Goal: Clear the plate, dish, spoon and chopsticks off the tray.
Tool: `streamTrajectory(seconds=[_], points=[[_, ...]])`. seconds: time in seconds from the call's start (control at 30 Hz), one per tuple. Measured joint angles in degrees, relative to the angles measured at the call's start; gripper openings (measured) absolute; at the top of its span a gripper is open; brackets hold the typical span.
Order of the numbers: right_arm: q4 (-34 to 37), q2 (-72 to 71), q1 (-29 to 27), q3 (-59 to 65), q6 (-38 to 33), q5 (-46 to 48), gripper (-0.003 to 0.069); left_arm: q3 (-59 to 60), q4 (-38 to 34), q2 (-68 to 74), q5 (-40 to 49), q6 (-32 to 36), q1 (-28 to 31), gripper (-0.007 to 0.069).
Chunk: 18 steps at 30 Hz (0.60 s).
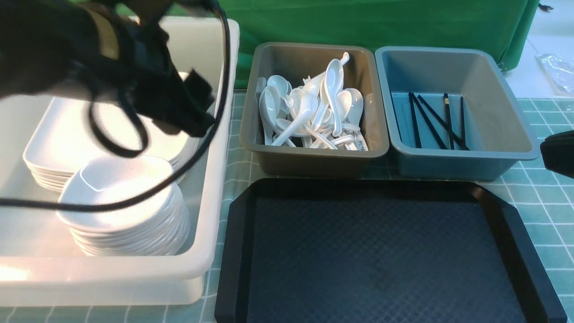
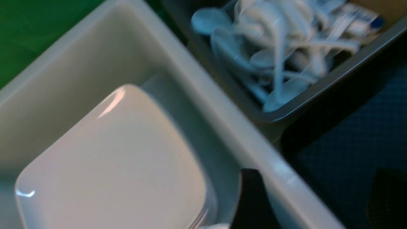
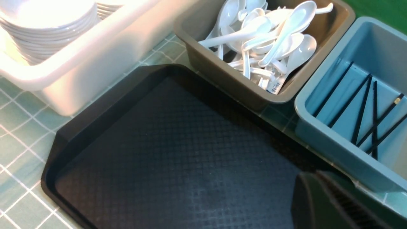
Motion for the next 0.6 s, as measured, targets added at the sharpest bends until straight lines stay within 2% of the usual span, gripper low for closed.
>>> streamTrajectory(seconds=[0.07,0.13,0.17,0.2,0.23,0.37,0.43,0.47,0.53,0.6], points=[[0.00,0.00,0.00,0.00,-0.04,0.76,0.0027,0.35,-2.99,-4.14,-0.49,0.00,-0.38,0.0284],[0.00,-0.06,0.00,0.00,-0.04,1.72,0.0030,2.65,-5.40,-10.40,-2.93,0.00,-0.37,0.0111],[0.00,-0.06,0.00,0.00,-0.04,1.83,0.0031,2.99,-5.61,-11.00,-3.30,0.00,-0.37,0.0101],[0.00,-0.18,0.00,0.00,0.34,2.94,0.0032,7.28,-8.19,-16.30,-7.57,0.00,-0.37,0.0041],[0.00,-0.26,0.00,0.00,0.48,3.23,0.0032,7.28,-8.54,-17.00,-8.16,0.00,-0.37,0.0041],[0.00,-1.31,0.00,0.00,2.77,5.60,0.0035,24.22,-17.86,-34.07,-24.12,3.82,-0.37,0.0008],[-0.05,-1.56,0.00,0.00,3.43,5.88,0.0035,29.14,-20.20,-38.12,-28.46,4.66,-0.44,0.0008],[0.00,-1.69,0.00,0.00,4.78,6.08,0.0035,36.26,-22.86,-42.95,-37.28,5.25,-0.44,0.0008],[0.00,-1.69,0.00,0.00,6.61,6.58,0.0041,43.03,-24.03,-46.45,-44.81,5.67,-0.44,0.0010],[0.00,-1.69,0.00,0.00,7.64,6.72,0.0046,47.24,-24.45,-48.07,-48.52,5.81,-0.44,0.0010]])
